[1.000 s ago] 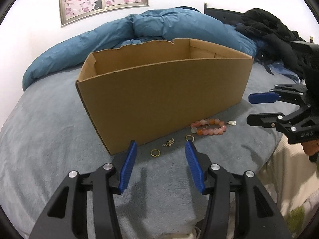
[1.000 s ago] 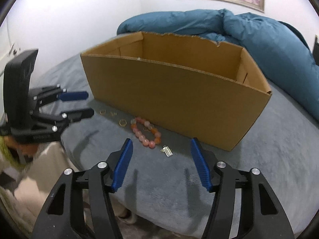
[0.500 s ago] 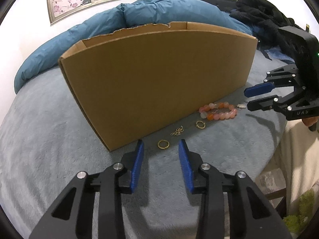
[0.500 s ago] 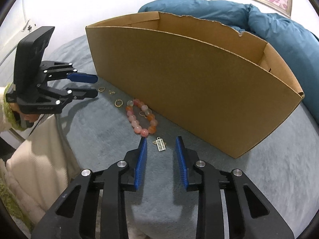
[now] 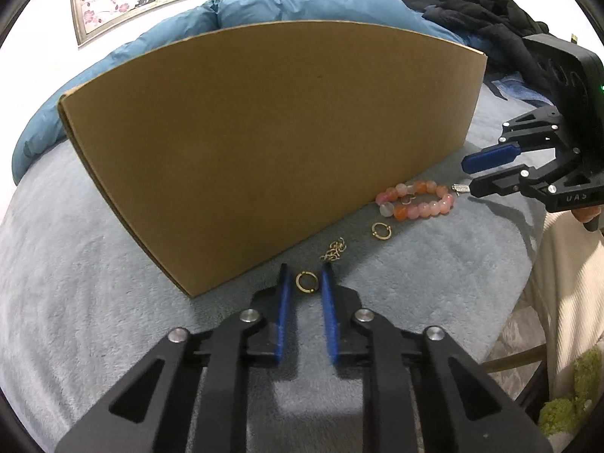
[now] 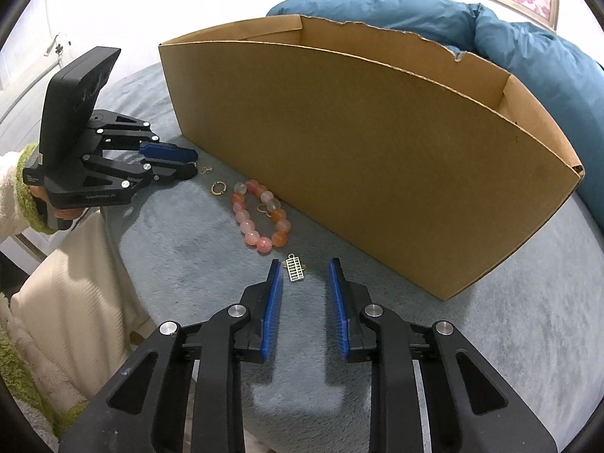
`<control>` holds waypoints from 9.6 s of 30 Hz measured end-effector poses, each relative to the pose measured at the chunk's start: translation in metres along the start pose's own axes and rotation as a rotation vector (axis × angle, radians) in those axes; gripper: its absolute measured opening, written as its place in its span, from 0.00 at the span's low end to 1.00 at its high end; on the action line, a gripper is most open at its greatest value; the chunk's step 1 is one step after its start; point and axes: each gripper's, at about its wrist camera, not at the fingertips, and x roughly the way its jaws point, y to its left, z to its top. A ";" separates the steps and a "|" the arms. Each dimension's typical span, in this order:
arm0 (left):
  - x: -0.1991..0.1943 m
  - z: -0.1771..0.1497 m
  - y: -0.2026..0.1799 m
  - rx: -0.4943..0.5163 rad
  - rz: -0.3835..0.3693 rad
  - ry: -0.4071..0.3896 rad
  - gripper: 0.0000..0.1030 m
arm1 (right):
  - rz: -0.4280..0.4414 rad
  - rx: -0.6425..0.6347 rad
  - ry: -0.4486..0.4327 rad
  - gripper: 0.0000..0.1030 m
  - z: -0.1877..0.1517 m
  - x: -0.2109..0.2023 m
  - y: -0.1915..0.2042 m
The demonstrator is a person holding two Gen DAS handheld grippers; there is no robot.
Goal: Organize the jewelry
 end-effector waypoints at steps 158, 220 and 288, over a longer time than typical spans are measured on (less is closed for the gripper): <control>0.014 0.019 -0.006 0.008 -0.062 0.008 0.27 | 0.053 -0.068 0.024 0.24 0.008 0.023 0.001; -0.106 0.050 -0.016 -0.024 -0.034 -0.211 0.04 | -0.026 -0.086 -0.176 0.13 0.027 -0.081 0.020; -0.081 0.038 -0.036 -0.061 -0.006 -0.128 0.44 | -0.054 0.079 -0.208 0.42 0.018 -0.093 0.002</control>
